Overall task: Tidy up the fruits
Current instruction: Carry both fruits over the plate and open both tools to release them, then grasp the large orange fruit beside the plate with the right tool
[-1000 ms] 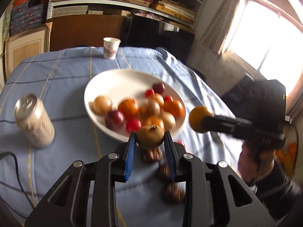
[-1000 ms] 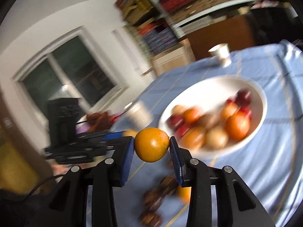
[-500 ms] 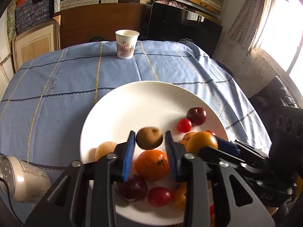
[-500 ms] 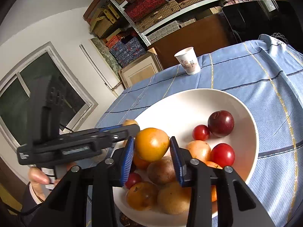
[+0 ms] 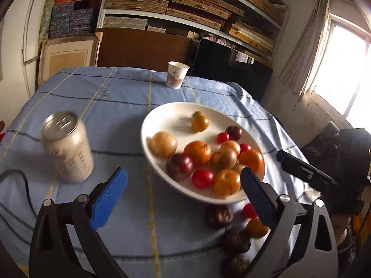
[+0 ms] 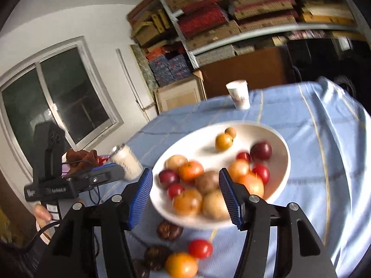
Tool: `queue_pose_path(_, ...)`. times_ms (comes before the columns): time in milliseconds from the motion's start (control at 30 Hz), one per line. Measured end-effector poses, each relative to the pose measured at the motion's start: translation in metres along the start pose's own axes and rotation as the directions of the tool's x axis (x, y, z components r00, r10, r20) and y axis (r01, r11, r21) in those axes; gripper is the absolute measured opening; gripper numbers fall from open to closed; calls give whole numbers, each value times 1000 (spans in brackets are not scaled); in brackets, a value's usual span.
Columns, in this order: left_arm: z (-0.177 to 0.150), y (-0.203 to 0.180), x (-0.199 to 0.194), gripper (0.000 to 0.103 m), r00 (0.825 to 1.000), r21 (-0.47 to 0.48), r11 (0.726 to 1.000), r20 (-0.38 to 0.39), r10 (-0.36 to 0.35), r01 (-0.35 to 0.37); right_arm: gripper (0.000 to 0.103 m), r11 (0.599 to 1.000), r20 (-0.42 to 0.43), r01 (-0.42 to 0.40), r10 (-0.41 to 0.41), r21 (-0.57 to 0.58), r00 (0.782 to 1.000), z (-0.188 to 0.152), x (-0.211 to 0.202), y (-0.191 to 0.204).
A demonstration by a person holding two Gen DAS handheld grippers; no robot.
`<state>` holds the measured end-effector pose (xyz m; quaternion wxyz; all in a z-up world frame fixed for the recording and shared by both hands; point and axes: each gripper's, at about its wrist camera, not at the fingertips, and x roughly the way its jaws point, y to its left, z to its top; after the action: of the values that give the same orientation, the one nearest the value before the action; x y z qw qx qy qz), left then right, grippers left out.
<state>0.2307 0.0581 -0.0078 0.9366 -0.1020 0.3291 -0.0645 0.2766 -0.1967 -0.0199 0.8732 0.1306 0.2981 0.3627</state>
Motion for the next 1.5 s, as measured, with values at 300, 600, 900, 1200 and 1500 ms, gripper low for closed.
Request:
queue_pose_path(300, -26, 7, -5, 98, 992, -31, 993, -43, 116, -118, 60, 996, -113, 33, -24, 82, 993, -38, -11, -1)
queue_pose_path(600, -35, 2, -2, 98, 987, 7, 991, -90, 134, -134, 60, 997, -251, 55, -41, 47, 967, -57, 4, 5)
queue_pose_path(900, -36, 11, -6, 98, 987, -40, 990, -88, 133, -137, 53, 998, -308, 55, -44, 25, 950, -65, 9, 10)
queue_pose_path(1200, -37, 17, -7, 98, 987, -67, 988, -96, 130, -137, 45, 998, -337, 52, -38, 34, 941, -68, 14, 8)
queue_pose_path(1500, -38, 17, -7, 98, 986, -61, 988, -99, 138, -145, 39, 998, -338, 36, -16, 53, 941, -67, 15, 5)
